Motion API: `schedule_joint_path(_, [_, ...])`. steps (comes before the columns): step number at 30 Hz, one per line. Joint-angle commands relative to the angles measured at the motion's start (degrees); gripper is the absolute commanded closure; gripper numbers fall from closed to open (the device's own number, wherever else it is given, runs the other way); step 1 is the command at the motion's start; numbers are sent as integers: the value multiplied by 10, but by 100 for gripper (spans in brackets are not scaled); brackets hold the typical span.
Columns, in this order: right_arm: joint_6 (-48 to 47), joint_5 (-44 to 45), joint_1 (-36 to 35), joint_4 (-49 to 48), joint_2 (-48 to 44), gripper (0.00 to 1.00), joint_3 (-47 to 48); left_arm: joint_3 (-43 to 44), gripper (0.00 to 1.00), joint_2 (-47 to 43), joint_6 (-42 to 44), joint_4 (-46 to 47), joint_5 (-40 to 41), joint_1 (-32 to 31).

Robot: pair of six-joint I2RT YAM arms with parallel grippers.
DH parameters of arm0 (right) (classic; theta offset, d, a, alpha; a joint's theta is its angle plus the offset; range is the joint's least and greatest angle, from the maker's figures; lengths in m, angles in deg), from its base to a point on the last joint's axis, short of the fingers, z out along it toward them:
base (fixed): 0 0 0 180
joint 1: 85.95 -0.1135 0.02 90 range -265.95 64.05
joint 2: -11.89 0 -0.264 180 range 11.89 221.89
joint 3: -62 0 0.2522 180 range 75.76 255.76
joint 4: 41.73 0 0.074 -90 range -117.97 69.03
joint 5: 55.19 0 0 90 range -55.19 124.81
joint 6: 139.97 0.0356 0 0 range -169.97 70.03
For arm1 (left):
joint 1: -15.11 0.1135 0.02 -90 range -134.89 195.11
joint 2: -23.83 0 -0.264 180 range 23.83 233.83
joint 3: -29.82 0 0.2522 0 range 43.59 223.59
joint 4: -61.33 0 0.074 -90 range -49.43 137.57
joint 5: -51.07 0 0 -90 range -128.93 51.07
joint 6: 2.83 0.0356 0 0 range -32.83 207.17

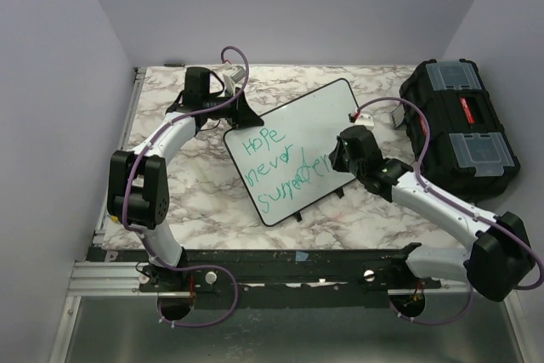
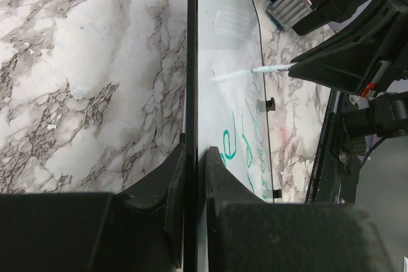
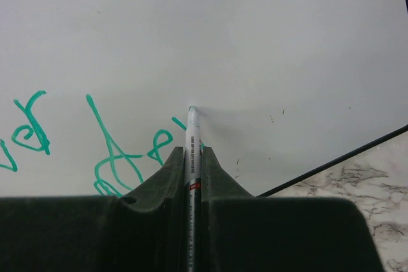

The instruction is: Write a sentence on the whiteboard

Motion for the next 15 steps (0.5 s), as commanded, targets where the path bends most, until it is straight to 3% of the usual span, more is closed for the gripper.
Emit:
schedule_joint_path(1, [-2, 51, -1, -9, 26, 99, 13, 13, 100, -1, 77, 35, 30, -1])
schedule_joint_path(15, [9, 120, -1, -4, -72, 99, -13, 10, 100, -4, 77, 38, 28, 1])
